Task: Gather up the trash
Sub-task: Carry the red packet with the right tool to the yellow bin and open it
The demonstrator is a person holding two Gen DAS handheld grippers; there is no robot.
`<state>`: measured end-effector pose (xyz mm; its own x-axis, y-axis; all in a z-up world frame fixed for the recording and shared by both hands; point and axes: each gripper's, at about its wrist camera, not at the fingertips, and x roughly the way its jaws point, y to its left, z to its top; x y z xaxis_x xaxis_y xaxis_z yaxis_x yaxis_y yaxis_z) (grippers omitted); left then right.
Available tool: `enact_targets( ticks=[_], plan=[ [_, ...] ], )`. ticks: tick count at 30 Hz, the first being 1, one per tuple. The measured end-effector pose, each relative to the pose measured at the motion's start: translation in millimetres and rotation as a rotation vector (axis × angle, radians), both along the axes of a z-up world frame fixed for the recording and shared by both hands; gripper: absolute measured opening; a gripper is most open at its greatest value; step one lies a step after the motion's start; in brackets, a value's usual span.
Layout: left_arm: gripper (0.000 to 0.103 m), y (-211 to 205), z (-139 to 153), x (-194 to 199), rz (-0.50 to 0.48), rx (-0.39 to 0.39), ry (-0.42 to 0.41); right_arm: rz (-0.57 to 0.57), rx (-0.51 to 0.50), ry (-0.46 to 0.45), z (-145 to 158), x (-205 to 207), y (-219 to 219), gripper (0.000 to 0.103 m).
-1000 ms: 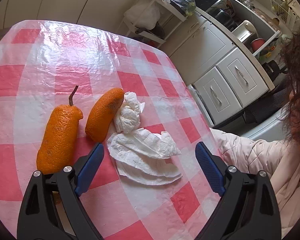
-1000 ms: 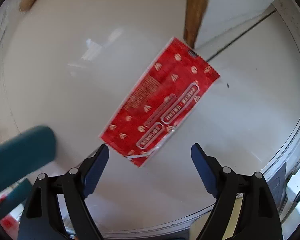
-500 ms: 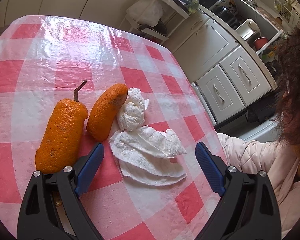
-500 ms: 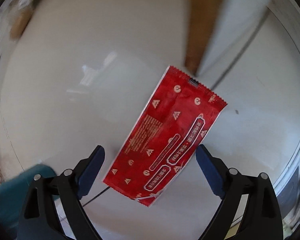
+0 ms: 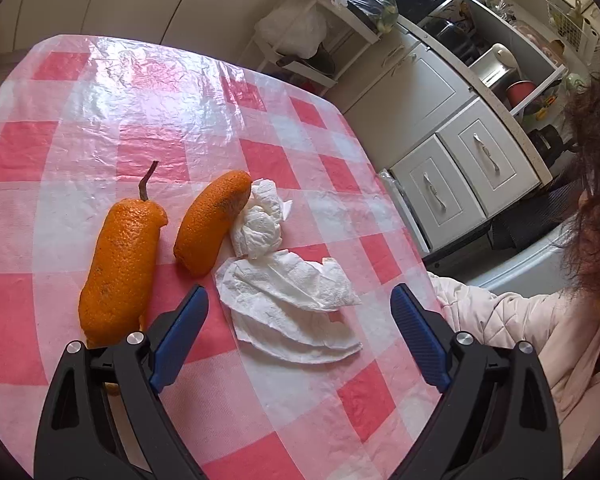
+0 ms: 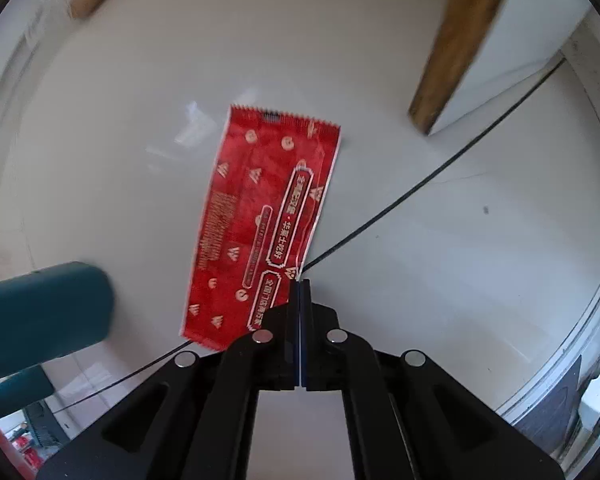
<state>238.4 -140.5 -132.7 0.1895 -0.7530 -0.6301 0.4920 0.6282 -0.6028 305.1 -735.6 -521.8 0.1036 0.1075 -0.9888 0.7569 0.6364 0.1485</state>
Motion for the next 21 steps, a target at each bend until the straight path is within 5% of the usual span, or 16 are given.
enact_targets(
  ticks=[6,7,9,10,21],
  plan=[
    [0.089,4.6,11.2,-20.0,-0.015,-0.018,-0.032,-0.034,0.112,-0.121,30.9,-8.4,-6.1,0.007],
    [0.089,4.8,12.7,-23.3,-0.022,-0.017,-0.042,-0.042,0.111,-0.116,28.1,-10.1,-6.6,0.054],
    [0.089,5.3,13.5,-28.5,-0.034,-0.002,-0.057,-0.037,0.047,-0.103,27.5,-7.4,0.0,0.085],
    [0.089,6.0,12.4,-29.2,-0.035,0.005,-0.057,-0.015,0.031,-0.101,40.8,-10.0,12.1,0.081],
    [0.089,13.8,-5.2,-4.9,0.026,-0.017,0.039,0.07,-0.014,0.003,-3.1,53.1,37.8,0.078]
  ],
)
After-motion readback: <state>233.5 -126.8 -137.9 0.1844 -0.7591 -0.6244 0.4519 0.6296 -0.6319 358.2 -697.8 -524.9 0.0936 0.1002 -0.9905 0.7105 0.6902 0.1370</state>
